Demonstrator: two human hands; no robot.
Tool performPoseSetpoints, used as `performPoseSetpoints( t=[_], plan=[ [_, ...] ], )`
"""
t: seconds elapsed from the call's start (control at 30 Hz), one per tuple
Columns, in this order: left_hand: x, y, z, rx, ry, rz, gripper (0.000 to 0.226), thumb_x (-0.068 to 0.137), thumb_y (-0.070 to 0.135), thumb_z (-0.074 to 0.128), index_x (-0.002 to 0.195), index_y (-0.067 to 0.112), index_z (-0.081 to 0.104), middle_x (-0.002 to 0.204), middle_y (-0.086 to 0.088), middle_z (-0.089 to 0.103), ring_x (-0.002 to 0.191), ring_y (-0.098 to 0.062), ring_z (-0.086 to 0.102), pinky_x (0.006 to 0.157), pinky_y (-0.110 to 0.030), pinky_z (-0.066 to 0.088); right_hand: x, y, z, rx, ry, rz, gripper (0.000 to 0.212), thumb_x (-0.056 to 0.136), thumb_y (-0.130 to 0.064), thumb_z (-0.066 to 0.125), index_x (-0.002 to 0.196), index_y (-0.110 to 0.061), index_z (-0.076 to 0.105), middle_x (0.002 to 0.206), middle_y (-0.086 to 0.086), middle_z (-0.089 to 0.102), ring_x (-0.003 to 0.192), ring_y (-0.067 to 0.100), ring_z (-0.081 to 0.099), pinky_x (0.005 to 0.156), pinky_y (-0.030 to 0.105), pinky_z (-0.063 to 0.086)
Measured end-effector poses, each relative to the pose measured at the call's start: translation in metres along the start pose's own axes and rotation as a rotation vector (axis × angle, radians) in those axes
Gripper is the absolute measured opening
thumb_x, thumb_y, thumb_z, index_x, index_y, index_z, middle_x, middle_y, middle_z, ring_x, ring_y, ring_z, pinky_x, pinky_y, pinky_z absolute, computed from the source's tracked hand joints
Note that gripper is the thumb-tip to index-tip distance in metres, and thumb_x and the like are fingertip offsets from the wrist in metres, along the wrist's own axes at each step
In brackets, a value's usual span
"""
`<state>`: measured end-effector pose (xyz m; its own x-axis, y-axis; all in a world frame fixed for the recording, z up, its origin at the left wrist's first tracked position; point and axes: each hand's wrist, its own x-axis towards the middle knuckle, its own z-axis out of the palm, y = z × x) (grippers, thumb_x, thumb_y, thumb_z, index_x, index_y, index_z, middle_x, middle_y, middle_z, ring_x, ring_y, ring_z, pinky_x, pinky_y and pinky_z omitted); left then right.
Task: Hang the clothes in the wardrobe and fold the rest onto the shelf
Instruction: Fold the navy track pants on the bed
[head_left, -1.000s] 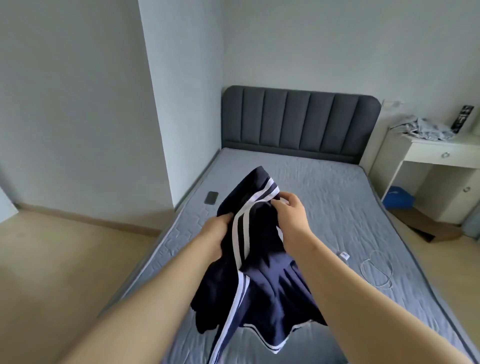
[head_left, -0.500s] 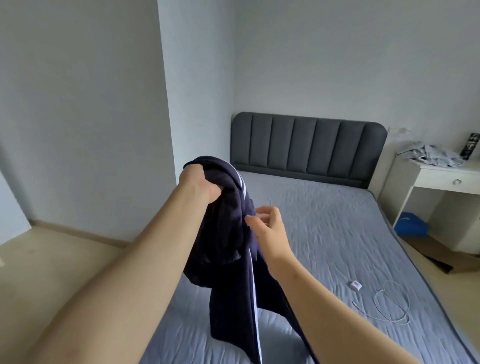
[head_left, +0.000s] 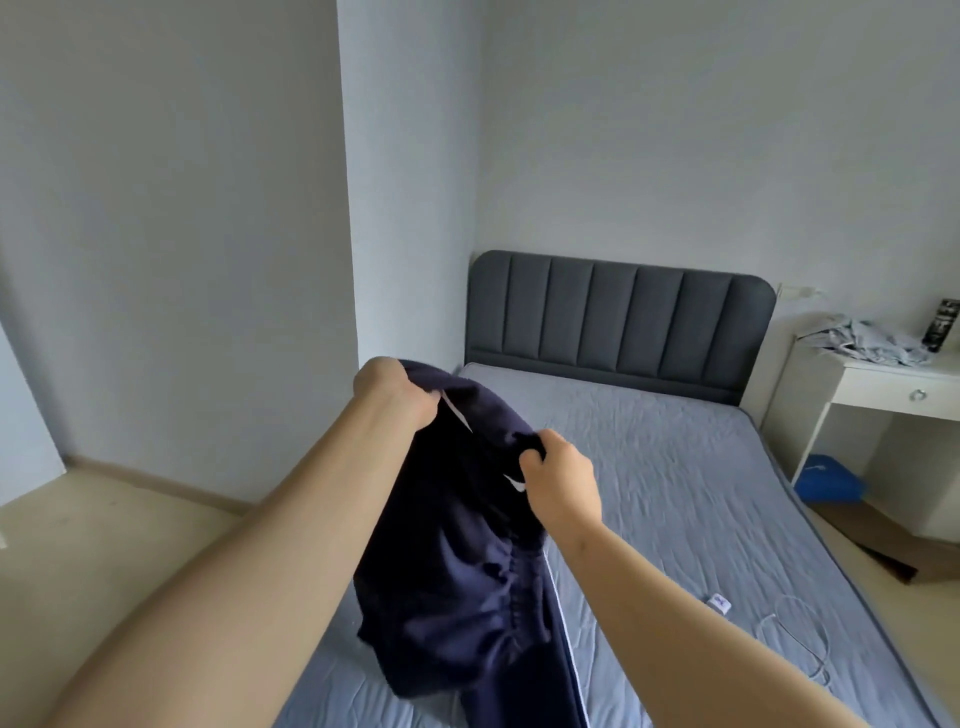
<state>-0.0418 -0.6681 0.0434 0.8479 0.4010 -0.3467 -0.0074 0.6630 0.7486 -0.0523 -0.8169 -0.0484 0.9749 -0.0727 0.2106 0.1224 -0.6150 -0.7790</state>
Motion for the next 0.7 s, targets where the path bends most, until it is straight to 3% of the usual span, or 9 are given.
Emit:
performPoseSetpoints(
  t=[0.1, 0.17, 0.23, 0.3, 0.37, 0.47, 0.53, 0.63, 0.7],
  plan=[
    [0.001, -0.011, -0.002, 0.16, -0.05, -0.038, 0.033, 0.096, 0.009, 0.039, 0.128, 0.005, 0.046, 0.131, -0.014, 0.05, 0.117, -0.029, 0.052, 0.093, -0.036, 0.048, 0.009, -0.01, -0.016, 0.015, 0.065, -0.089, 0.016, 0.089, -0.013, 0.037, 0.089, -0.019, 0.052, 0.086, 0.003, 0.057, 0.064, 0.017, 0.046, 0.05, 0.025, 0.03],
    [0.002, -0.019, -0.003, 0.56, -0.189, 0.101, 0.031, 0.092, 0.002, 0.044, 0.119, 0.014, 0.053, 0.12, -0.007, 0.05, 0.106, -0.025, 0.051, 0.081, -0.034, 0.049, 0.016, -0.023, -0.025, 0.104, 0.017, -0.188, 0.017, 0.087, -0.01, 0.043, 0.092, -0.02, 0.057, 0.081, -0.003, 0.059, 0.063, 0.012, 0.049, 0.051, 0.021, 0.038],
    [0.011, -0.03, -0.006, 1.013, -0.462, 0.324, 0.056, 0.086, -0.008, 0.044, 0.134, 0.022, 0.044, 0.136, 0.0, 0.042, 0.123, -0.02, 0.042, 0.095, -0.032, 0.041, 0.02, -0.034, -0.03, 0.106, -0.055, -0.265, 0.022, 0.083, -0.008, 0.052, 0.095, -0.025, 0.059, 0.079, -0.014, 0.057, 0.067, 0.004, 0.051, 0.052, 0.007, 0.037],
    [0.014, -0.031, -0.009, 1.252, -0.718, 0.357, 0.07, 0.079, -0.014, 0.045, 0.135, 0.028, 0.043, 0.141, 0.003, 0.042, 0.13, -0.014, 0.036, 0.103, -0.03, 0.033, 0.022, -0.039, -0.031, 0.121, -0.107, -0.289, 0.025, 0.081, -0.006, 0.057, 0.094, -0.027, 0.055, 0.082, -0.021, 0.053, 0.069, -0.002, 0.049, 0.049, 0.004, 0.036],
    [0.012, -0.027, -0.012, 1.29, -0.872, 0.256, 0.065, 0.075, -0.013, 0.052, 0.127, 0.027, 0.049, 0.128, 0.004, 0.054, 0.123, -0.012, 0.044, 0.1, -0.027, 0.036, 0.022, -0.036, -0.032, 0.175, -0.09, -0.28, 0.026, 0.08, -0.007, 0.06, 0.092, -0.027, 0.049, 0.087, -0.021, 0.05, 0.073, -0.003, 0.048, 0.051, 0.003, 0.037],
    [0.013, -0.029, -0.015, 1.32, -0.904, 0.226, 0.045, 0.076, 0.001, 0.069, 0.111, 0.026, 0.053, 0.1, 0.002, 0.064, 0.101, -0.015, 0.058, 0.097, -0.03, 0.042, 0.021, -0.027, -0.035, 0.237, -0.017, -0.225, 0.03, 0.079, -0.01, 0.064, 0.093, -0.026, 0.043, 0.095, -0.019, 0.047, 0.08, 0.0, 0.047, 0.058, 0.011, 0.036],
    [0.012, -0.031, -0.015, 1.345, -0.93, 0.251, 0.035, 0.077, 0.007, 0.072, 0.103, 0.025, 0.055, 0.091, 0.003, 0.064, 0.09, -0.013, 0.06, 0.093, -0.032, 0.045, 0.02, -0.023, -0.035, 0.252, 0.012, -0.194, 0.033, 0.078, -0.011, 0.066, 0.093, -0.026, 0.041, 0.097, -0.017, 0.043, 0.08, 0.007, 0.045, 0.061, 0.017, 0.034],
    [0.005, -0.035, -0.013, 1.302, -1.049, 0.209, 0.029, 0.076, 0.013, 0.074, 0.093, 0.026, 0.055, 0.074, 0.016, 0.059, 0.068, 0.002, 0.055, 0.064, -0.014, 0.045, 0.019, -0.023, -0.036, 0.269, 0.079, -0.184, 0.035, 0.078, -0.011, 0.067, 0.085, -0.028, 0.037, 0.095, -0.011, 0.038, 0.077, 0.009, 0.045, 0.059, 0.017, 0.035],
    [-0.001, -0.04, -0.01, 1.312, -1.025, 0.264, 0.03, 0.074, 0.014, 0.076, 0.092, 0.025, 0.054, 0.068, 0.017, 0.058, 0.063, 0.001, 0.054, 0.052, -0.011, 0.041, 0.017, -0.025, -0.037, 0.285, 0.094, -0.195, 0.039, 0.077, -0.011, 0.068, 0.079, -0.03, 0.035, 0.093, -0.011, 0.037, 0.075, 0.005, 0.047, 0.058, 0.015, 0.037]
  ],
)
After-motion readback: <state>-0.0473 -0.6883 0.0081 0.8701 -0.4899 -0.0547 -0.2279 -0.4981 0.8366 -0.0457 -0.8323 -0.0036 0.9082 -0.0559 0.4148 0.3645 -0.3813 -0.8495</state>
